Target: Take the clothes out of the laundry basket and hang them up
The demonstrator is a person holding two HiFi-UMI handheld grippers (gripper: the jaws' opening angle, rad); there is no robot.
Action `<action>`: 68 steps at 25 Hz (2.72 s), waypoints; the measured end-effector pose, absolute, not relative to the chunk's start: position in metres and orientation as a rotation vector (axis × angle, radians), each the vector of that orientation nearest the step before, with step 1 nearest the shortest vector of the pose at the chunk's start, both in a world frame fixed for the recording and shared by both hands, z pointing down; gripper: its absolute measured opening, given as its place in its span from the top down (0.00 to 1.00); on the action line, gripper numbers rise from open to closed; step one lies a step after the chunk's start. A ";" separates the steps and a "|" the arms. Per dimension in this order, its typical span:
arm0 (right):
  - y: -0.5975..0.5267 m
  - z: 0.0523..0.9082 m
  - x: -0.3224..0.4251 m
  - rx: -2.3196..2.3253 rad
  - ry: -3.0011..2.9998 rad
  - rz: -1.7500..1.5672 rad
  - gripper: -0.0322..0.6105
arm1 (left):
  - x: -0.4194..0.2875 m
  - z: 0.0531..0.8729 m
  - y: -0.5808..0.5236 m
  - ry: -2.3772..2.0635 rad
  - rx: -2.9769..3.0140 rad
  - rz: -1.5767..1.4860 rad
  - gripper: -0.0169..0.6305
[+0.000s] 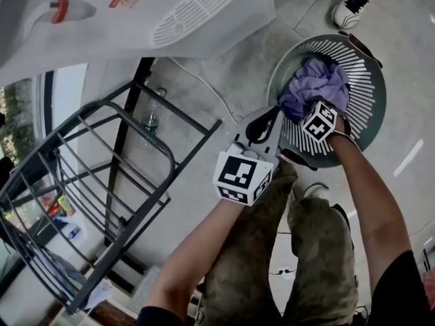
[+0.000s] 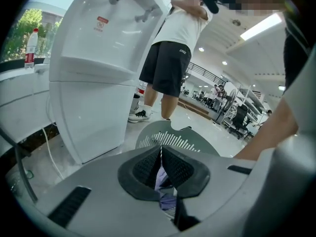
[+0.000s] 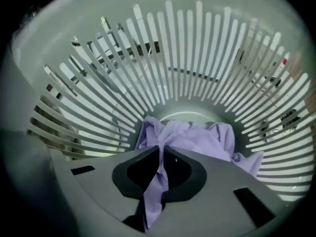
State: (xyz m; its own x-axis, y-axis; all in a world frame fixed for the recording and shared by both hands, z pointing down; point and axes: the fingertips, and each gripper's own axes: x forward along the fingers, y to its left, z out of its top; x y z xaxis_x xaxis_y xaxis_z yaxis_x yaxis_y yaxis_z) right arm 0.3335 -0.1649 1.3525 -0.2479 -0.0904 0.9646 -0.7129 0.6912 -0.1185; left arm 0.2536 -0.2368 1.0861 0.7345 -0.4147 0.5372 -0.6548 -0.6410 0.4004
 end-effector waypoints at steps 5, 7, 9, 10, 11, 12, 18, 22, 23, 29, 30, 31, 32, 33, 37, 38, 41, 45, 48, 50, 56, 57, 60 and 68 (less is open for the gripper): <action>-0.180 1.268 0.344 0.782 -1.881 0.760 0.92 | 0.244 1.079 -0.225 -0.877 2.274 0.584 0.96; -0.186 1.230 0.349 0.859 -1.926 0.857 0.92 | 0.236 1.064 -0.220 -0.937 2.259 0.604 0.96; -0.195 1.188 0.359 0.939 -1.970 0.928 0.92 | 0.233 1.046 -0.214 -0.961 2.244 0.618 0.96; -0.198 1.165 0.364 0.971 -1.991 0.948 0.92 | 0.234 1.038 -0.211 -0.957 2.235 0.623 0.96; -0.200 1.143 0.367 0.996 -2.010 0.963 0.92 | 0.235 1.028 -0.206 -0.947 2.230 0.630 0.96; -0.200 1.120 0.369 1.016 -2.027 0.973 0.92 | 0.235 1.017 -0.201 -0.934 2.229 0.642 0.96; -0.202 0.978 0.372 1.031 -2.085 0.887 0.92 | 0.235 0.940 -0.192 -0.906 2.246 0.656 0.96; -0.198 0.881 0.371 1.044 -2.120 0.846 0.92 | 0.231 0.886 -0.193 -0.930 2.261 0.644 0.96; -0.196 0.855 0.370 1.048 -2.132 0.840 0.92 | 0.229 0.874 -0.191 -0.933 2.251 0.635 0.96; -0.196 0.697 0.368 1.109 -2.212 0.816 0.92 | 0.220 0.813 -0.176 -0.938 2.205 0.648 0.96; -0.195 0.672 0.367 1.106 -2.233 0.801 0.92 | 0.216 0.805 -0.173 -0.943 2.199 0.659 0.96; -0.194 0.647 0.365 1.098 -2.254 0.784 0.92 | 0.215 0.796 -0.171 -0.945 2.197 0.667 0.96; -0.194 0.623 0.365 1.088 -2.272 0.762 0.92 | 0.215 0.786 -0.170 -0.941 2.199 0.669 0.96; -0.196 0.600 0.364 1.077 -2.287 0.733 0.92 | 0.216 0.775 -0.170 -0.932 2.209 0.667 0.96; -0.204 0.510 0.360 1.040 -2.328 0.616 0.92 | 0.223 0.735 -0.163 -0.882 2.251 0.659 0.96; -0.205 0.488 0.358 1.030 -2.342 0.592 0.92 | 0.224 0.727 -0.161 -0.878 2.248 0.649 0.96; -0.203 0.432 0.354 1.003 -2.384 0.510 0.92 | 0.230 0.706 -0.161 -0.843 2.228 0.599 0.89; -0.197 0.369 0.348 0.974 -2.417 0.402 0.92 | 0.250 0.680 -0.180 -0.707 2.320 0.627 0.64; -0.187 0.332 0.347 0.960 -2.434 0.358 0.92 | 0.272 0.661 -0.208 -0.618 2.475 0.708 0.59; -0.175 0.321 0.350 0.948 -2.436 0.333 0.92 | 0.293 0.650 -0.220 -0.534 2.581 0.742 0.57; -0.155 0.288 0.365 1.028 -2.377 0.319 0.92 | 0.347 0.606 -0.219 -0.280 2.697 0.688 0.74; -0.152 0.283 0.371 1.055 -2.363 0.322 0.92 | 0.349 0.599 -0.214 -0.266 2.690 0.669 0.87; -0.143 0.280 0.391 1.123 -2.321 0.314 0.92 | 0.342 0.589 -0.202 -0.281 2.659 0.649 0.92; -0.092 0.292 0.426 1.216 -2.316 0.351 0.92 | 0.232 0.527 -0.178 -0.779 2.492 0.549 0.94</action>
State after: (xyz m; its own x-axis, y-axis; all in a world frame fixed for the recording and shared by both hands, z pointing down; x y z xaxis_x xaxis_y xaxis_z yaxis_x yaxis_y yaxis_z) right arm 0.4262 -0.0924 0.2922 -0.4782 -0.6947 0.5373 -0.8228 0.5684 0.0026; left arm 0.2324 -0.1779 0.5273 0.7587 -0.4215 0.4967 -0.6094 -0.7287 0.3125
